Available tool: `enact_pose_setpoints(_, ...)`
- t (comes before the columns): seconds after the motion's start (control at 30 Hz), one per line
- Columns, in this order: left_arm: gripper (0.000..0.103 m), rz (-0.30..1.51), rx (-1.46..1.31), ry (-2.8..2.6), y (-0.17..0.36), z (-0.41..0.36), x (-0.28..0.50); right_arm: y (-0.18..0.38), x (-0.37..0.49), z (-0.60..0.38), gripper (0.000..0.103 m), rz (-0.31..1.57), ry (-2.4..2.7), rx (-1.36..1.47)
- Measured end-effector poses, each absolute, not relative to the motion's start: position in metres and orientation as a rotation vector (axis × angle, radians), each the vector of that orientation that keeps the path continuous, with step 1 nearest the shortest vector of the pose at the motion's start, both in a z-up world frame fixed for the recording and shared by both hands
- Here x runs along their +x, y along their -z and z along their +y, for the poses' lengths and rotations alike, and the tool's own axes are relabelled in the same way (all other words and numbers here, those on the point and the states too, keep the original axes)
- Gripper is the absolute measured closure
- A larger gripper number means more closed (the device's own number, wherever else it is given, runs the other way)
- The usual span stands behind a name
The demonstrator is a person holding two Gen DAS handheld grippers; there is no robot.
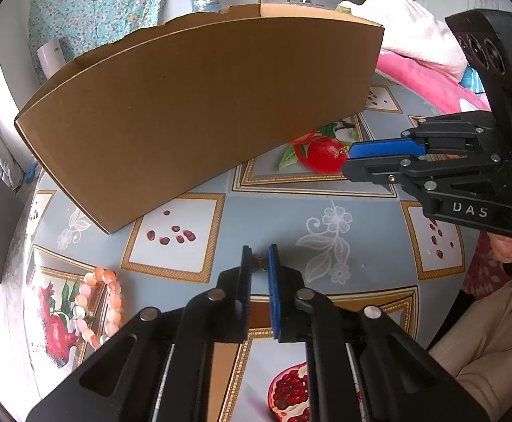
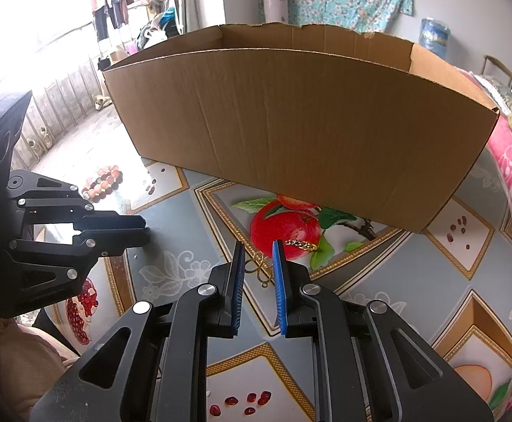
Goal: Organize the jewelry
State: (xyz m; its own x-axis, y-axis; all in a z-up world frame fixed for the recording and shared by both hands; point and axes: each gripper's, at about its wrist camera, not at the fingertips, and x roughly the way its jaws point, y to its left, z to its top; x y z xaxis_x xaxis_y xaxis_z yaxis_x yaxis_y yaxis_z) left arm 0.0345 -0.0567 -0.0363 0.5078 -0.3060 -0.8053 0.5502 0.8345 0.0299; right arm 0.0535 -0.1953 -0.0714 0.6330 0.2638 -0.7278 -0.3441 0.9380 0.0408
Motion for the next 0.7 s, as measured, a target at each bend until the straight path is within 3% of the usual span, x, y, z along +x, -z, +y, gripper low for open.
enact_pose_setpoints(0.7,0.095,0.872,0.257,0.516,0.022,-0.046,0.033,0.064,0.051,-0.196,0.089,0.8,-0.35,-0.102)
